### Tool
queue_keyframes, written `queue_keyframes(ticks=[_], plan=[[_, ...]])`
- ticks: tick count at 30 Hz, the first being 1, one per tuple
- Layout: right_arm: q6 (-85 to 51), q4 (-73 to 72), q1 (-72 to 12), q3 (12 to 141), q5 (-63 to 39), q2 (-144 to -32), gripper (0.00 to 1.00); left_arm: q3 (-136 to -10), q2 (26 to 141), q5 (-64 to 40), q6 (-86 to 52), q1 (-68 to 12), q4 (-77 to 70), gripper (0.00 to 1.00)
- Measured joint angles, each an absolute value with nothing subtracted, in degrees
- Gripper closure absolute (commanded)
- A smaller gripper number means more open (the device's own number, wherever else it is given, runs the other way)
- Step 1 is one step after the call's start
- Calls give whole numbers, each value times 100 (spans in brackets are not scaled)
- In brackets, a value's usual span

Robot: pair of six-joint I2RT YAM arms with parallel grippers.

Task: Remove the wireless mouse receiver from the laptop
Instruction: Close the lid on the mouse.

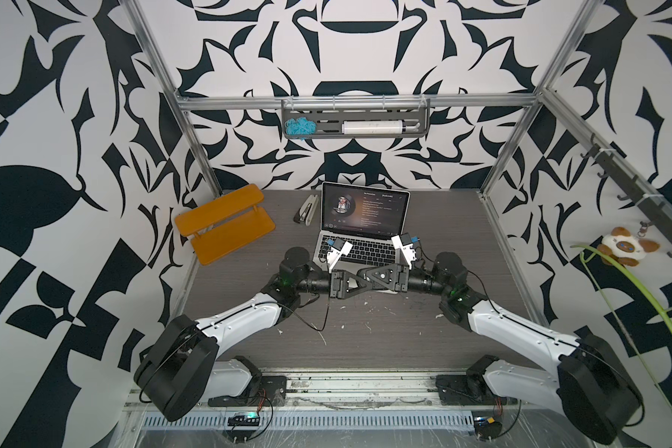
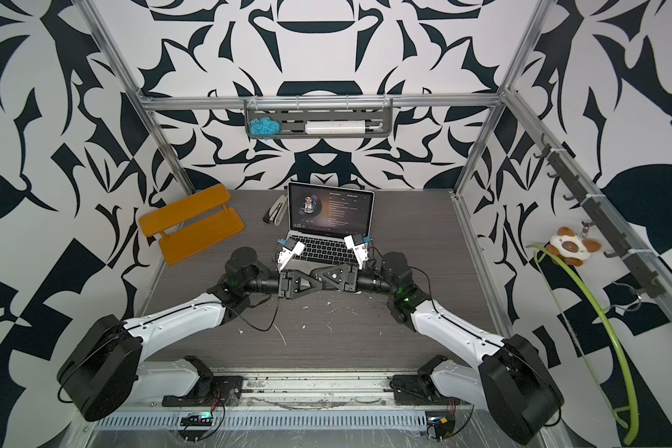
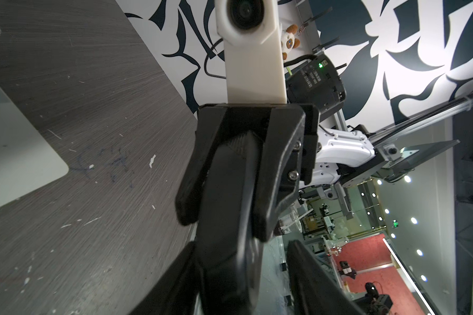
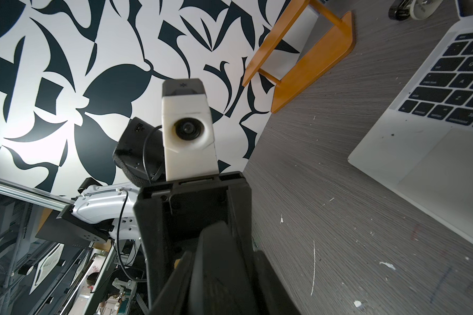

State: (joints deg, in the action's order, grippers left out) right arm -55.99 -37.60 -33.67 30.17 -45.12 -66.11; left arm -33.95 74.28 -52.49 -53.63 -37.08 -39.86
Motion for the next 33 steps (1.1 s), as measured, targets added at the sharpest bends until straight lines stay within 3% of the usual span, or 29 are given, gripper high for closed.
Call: queue_keyframes(ticks=[7, 9, 12, 17, 19, 21, 23, 25, 26, 30, 33], plan=[[-5675, -3870, -3398, 3017, -4556, -6611, 83, -3400, 7428, -5319, -5417, -3664, -4106, 68], [-5693, -3946, -3415, 3017, -4558, -6622, 83, -3400, 7435, -5339, -5472, -3658, -4174, 68], [-5771, -4075, -3420, 3017, -4550, -6661, 83, -3400, 7491, -5382, -5559, -3636, -4351, 57], [-5852, -4158, -3435, 3017, -4528, -6740, 83, -3400, 7649, -5448, -5719, -3638, -4644, 58], [-5872, -4180, -3435, 3017, -4493, -6735, 83, -3400, 7660, -5450, -5745, -3638, -4692, 65], [-5887, -4244, -3437, 3017, -4480, -6733, 83, -3398, 7664, -5470, -5798, -3636, -4724, 81], [-5760, -4318, -3439, 3017, -4491, -6731, 83, -3398, 7664, -5485, -5929, -3625, -4733, 85], [-5714, -4340, -3441, 3017, -4482, -6731, 83, -3398, 7664, -5496, -5999, -3616, -4757, 100], [-5714, -4340, -3441, 3017, -4484, -6731, 82, -3398, 7664, -5496, -6007, -3616, -4759, 100], [-5739, -4348, -3444, 3017, -4482, -6731, 50, -3398, 7664, -5505, -6014, -3614, -4775, 100], [-5859, -4329, -3448, 3015, -4471, -6729, 34, -3398, 7682, -5489, -5975, -3614, -4792, 100]])
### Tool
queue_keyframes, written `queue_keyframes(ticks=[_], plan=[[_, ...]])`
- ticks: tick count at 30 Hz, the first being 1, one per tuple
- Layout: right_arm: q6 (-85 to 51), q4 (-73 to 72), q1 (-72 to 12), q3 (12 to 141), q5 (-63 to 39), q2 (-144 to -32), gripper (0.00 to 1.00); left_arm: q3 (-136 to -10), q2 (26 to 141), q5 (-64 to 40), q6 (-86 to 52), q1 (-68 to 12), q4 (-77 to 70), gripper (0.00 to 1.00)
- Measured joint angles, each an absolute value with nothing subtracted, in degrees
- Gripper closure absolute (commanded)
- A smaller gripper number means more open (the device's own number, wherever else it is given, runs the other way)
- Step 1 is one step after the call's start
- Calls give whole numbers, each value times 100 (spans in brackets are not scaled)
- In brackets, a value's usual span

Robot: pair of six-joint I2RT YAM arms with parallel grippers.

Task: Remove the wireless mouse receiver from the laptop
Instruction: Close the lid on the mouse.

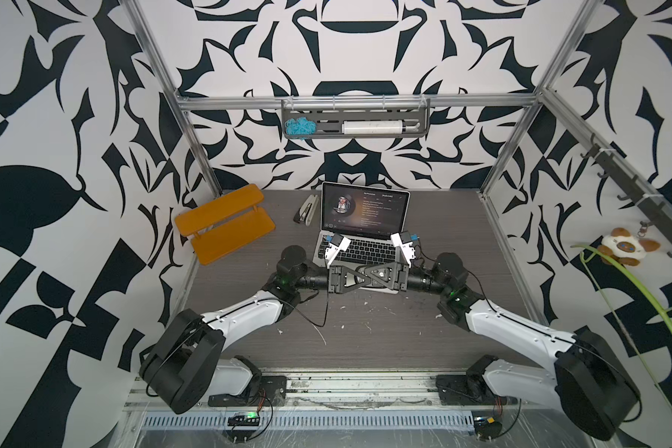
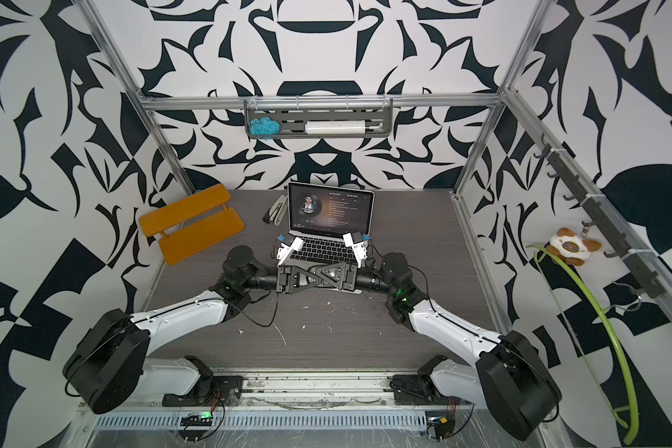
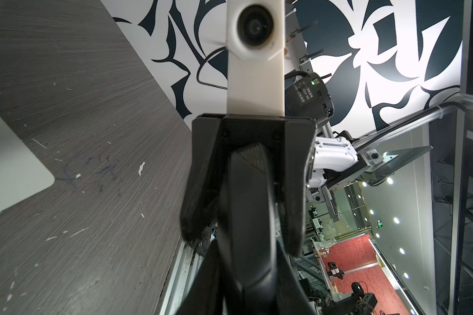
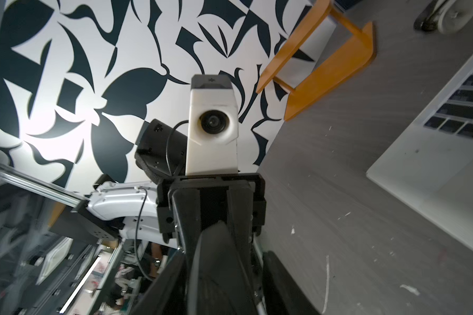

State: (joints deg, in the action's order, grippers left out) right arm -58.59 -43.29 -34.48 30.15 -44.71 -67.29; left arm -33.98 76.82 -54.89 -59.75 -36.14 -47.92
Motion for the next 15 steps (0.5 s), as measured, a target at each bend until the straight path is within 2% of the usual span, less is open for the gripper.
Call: queue_keyframes(ticks=[9, 15], plan=[[-5843, -4018, -3457, 3015, -4307, -6602, 2, -3382, 7745, -5494, -6077, -3524, -4849, 100], [-5789, -3664, -3129, 2897, -4230, -6090, 2, -3293, 7743, -5516, -6189, -3319, -4764, 100]])
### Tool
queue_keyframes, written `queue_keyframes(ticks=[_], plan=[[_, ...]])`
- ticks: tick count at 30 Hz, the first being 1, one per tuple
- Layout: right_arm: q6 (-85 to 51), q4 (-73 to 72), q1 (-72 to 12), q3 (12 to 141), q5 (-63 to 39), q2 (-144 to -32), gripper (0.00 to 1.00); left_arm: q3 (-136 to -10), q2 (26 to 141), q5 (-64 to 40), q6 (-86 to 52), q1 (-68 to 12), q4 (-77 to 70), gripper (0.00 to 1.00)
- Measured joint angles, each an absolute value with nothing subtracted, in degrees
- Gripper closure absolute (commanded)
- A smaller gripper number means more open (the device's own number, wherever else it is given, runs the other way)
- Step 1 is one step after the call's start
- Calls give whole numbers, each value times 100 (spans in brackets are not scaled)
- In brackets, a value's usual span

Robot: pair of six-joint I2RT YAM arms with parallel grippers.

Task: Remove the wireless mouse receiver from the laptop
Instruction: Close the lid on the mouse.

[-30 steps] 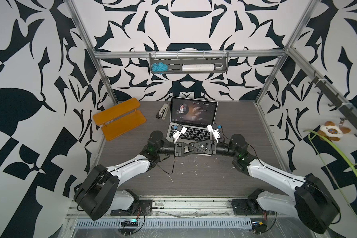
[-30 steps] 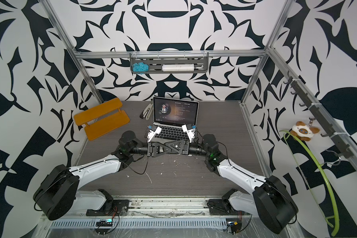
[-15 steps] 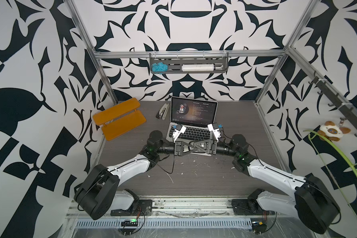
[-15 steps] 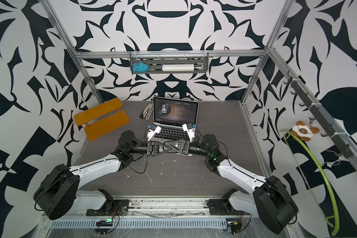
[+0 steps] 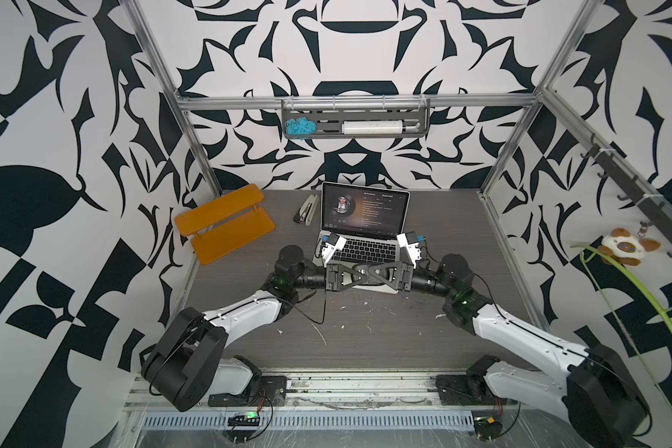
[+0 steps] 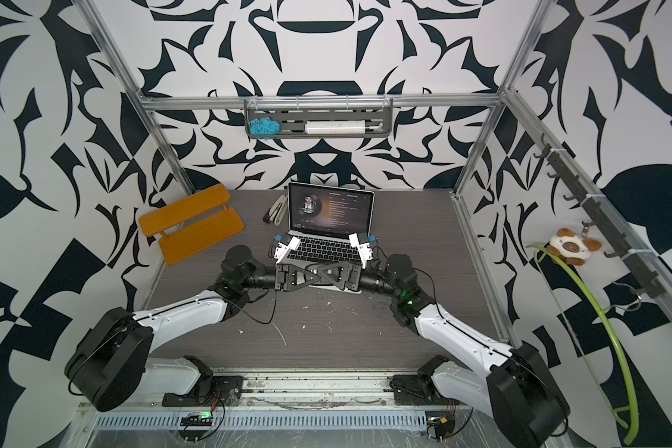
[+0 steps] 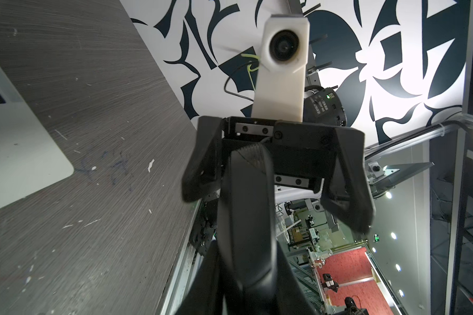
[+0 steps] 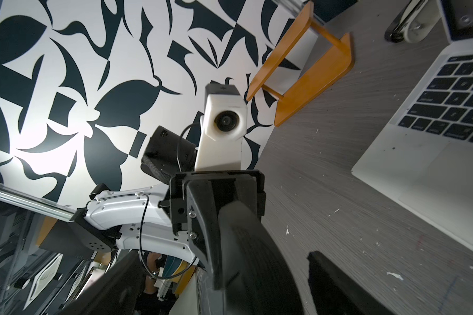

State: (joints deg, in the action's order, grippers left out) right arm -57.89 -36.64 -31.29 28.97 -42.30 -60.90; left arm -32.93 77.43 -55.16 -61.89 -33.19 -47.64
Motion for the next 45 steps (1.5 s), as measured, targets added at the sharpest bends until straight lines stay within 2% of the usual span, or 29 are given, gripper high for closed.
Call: queue_keyframes(ticks=[4, 9, 15, 20, 24, 29, 32, 36, 38, 41, 43, 45], plan=[[-5638, -3264, -2681, 2856, -4486, -5725, 5, -3286, 7741, -5645, -6193, -3238, -4589, 100], [-5384, -2626, -2630, 2867, -5011, -5732, 9, -3288, 7695, -5867, -6064, -3232, -4119, 100], [-5288, -2530, -2687, 2864, -5321, -5861, 26, -3317, 7581, -6034, -5911, -3225, -3732, 100], [-5273, -2523, -2947, 2864, -5387, -6086, 34, -3400, 7513, -6069, -5822, -3218, -3546, 100], [-5227, -2521, -3079, 2864, -5393, -6125, 45, -3411, 7467, -6077, -5774, -3218, -3426, 100], [-5194, -2526, -3085, 2864, -5382, -6128, 49, -3411, 7452, -6090, -5708, -3214, -3341, 100], [-5175, -2526, -3085, 2864, -5378, -6158, 60, -3411, 7411, -6090, -5688, -3214, -3238, 100], [-5190, -2633, -3087, 2869, -5387, -6224, 64, -3411, 7290, -6069, -5642, -3214, -3092, 100], [-5192, -2670, -3114, 2869, -5393, -6246, 69, -3411, 7282, -6062, -5603, -3210, -3081, 100], [-5227, -2707, -3138, 2869, -5389, -6265, 76, -3411, 7282, -6066, -5531, -3190, -3068, 63], [-5210, -2720, -3155, 2869, -5389, -6274, 76, -3413, 7282, -6064, -5572, -3188, -3057, 52], [-5188, -2672, -3175, 2867, -5345, -6281, 77, -3428, 7279, -6077, -5599, -3188, -3085, 48]])
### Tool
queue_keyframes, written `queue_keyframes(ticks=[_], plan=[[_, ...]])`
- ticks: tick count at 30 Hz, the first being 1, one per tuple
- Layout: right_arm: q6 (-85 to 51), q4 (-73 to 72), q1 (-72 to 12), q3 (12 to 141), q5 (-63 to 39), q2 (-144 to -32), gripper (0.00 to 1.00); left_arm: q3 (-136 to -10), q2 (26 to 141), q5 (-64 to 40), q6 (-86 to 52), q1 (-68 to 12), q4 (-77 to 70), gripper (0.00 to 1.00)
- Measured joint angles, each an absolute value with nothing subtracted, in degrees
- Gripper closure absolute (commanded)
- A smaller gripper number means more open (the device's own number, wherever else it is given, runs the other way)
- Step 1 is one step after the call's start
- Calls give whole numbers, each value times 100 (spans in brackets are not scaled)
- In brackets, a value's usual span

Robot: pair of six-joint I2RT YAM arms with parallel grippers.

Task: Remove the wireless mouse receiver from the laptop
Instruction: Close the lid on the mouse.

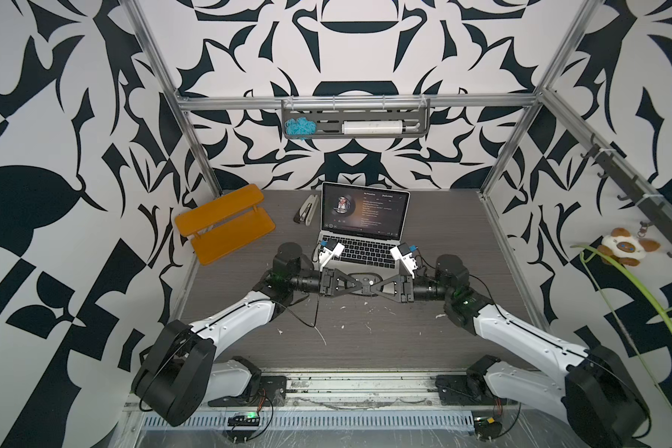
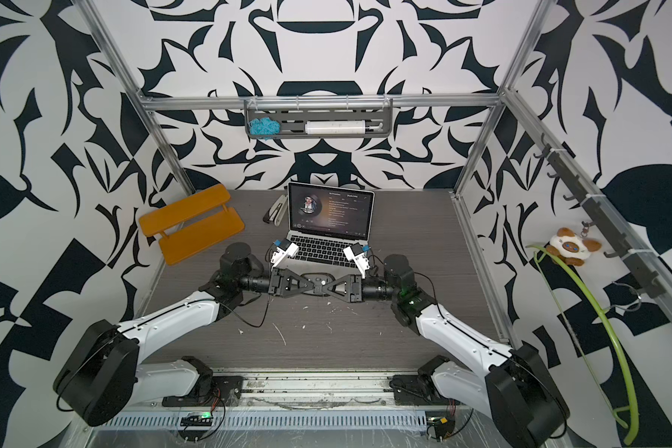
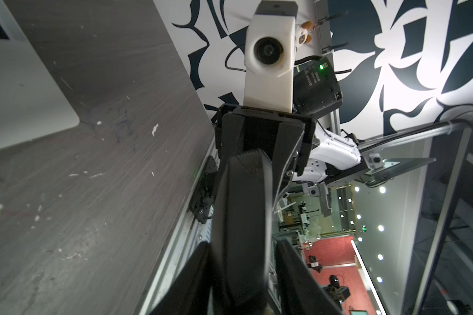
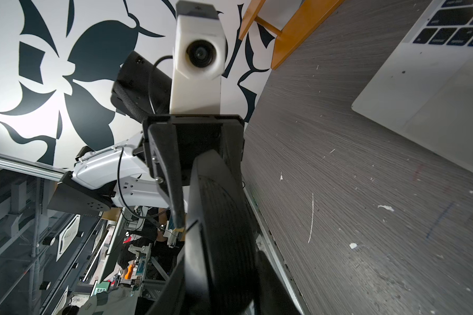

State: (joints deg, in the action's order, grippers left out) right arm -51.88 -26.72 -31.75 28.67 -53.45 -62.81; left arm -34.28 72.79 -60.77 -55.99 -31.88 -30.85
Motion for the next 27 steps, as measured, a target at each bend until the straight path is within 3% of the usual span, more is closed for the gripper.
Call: queue_keyframes(ticks=[3, 5, 11, 12, 27], plan=[[-5168, -2657, -3183, 2867, -5332, -6285, 79, -3437, 7275, -6080, -5638, -3173, -3105, 48], [-5164, -2663, -3183, 2867, -5323, -6287, 79, -3437, 7264, -6080, -5671, -3144, -3105, 54], [-5196, -2821, -3188, 2867, -5323, -6287, 80, -3433, 7242, -6069, -5701, -3081, -3127, 89], [-5229, -2832, -3188, 2867, -5325, -6287, 80, -3433, 7242, -6058, -5673, -3074, -3131, 98], [-4383, -1747, -3238, 3446, -5328, -6576, 79, -3406, 7258, -6071, -5680, -2969, -3188, 100]])
